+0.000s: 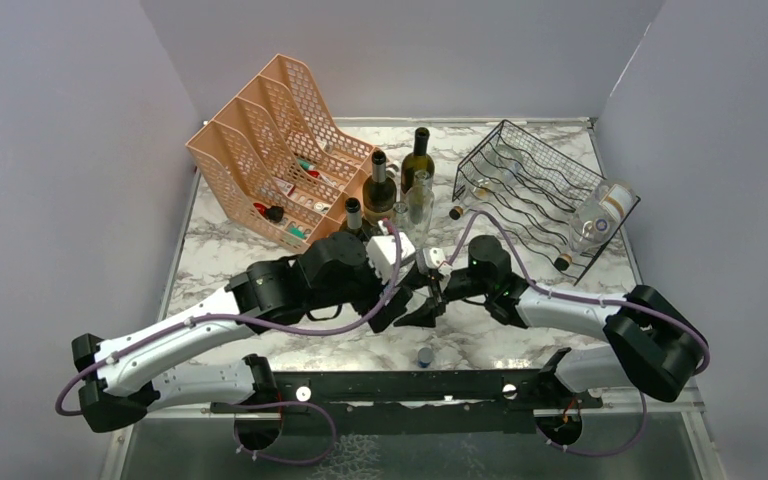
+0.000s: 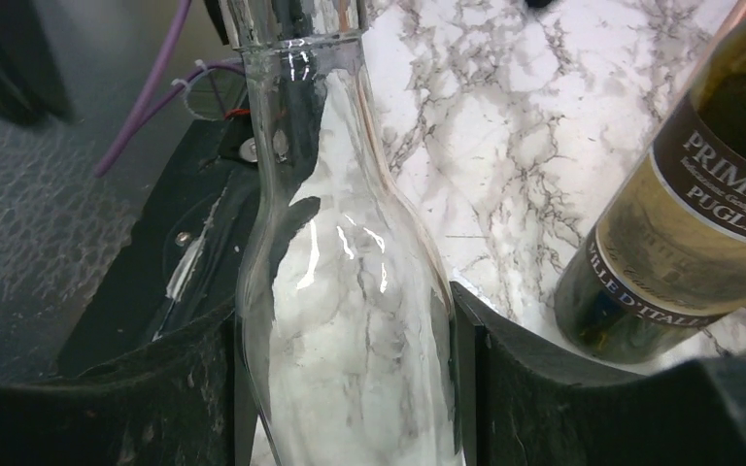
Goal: Take the wine bottle off the wine rack
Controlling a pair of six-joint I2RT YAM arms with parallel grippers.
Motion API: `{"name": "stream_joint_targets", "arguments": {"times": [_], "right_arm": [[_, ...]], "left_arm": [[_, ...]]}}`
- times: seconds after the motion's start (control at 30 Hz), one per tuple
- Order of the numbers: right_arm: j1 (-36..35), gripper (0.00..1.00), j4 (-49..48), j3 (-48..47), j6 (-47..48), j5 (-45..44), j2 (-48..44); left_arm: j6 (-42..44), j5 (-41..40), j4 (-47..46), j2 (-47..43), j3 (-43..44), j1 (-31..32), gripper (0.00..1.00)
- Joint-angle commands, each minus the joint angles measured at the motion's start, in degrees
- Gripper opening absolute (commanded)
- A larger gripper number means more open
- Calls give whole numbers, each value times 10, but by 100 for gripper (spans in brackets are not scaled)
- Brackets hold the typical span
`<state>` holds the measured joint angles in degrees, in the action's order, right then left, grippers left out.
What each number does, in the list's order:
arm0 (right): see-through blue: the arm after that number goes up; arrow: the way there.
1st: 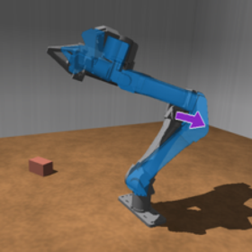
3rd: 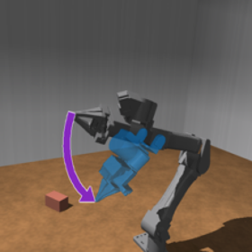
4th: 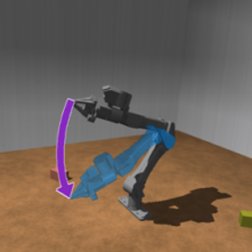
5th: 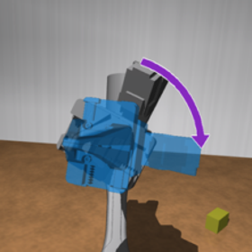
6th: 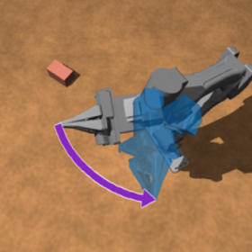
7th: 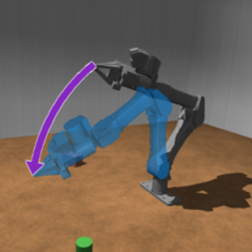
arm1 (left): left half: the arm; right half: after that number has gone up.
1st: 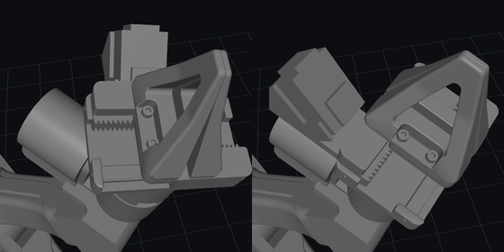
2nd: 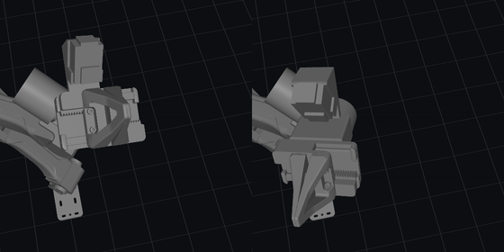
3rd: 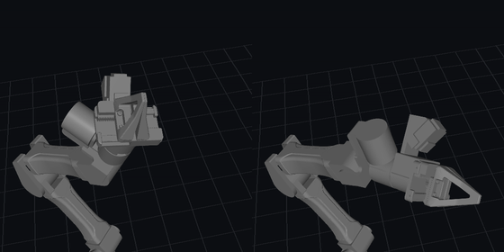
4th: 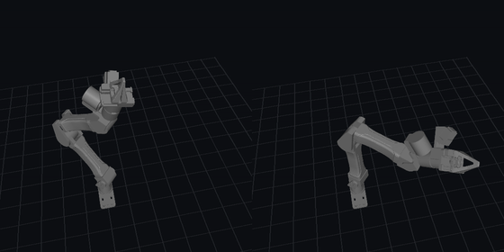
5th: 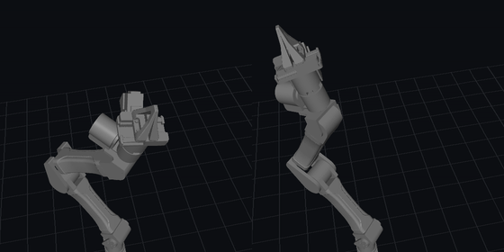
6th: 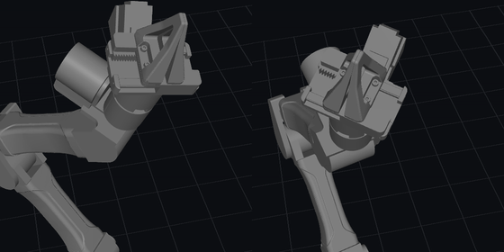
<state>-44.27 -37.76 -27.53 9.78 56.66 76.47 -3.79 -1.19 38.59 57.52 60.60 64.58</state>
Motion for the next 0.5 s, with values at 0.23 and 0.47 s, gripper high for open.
{"name": "stream_joint_targets", "arguments": {"times": [0.23, 0.47], "right_arm": [[-38, 10, -282, 31, -124, -132, 31], [-130, 10, -386, -2, -138, -257, 96]], "left_arm": [[-125, -178, -26, -43, 103, 0, 99], [-145, -247, -27, -98, 109, 0, 99]]}}
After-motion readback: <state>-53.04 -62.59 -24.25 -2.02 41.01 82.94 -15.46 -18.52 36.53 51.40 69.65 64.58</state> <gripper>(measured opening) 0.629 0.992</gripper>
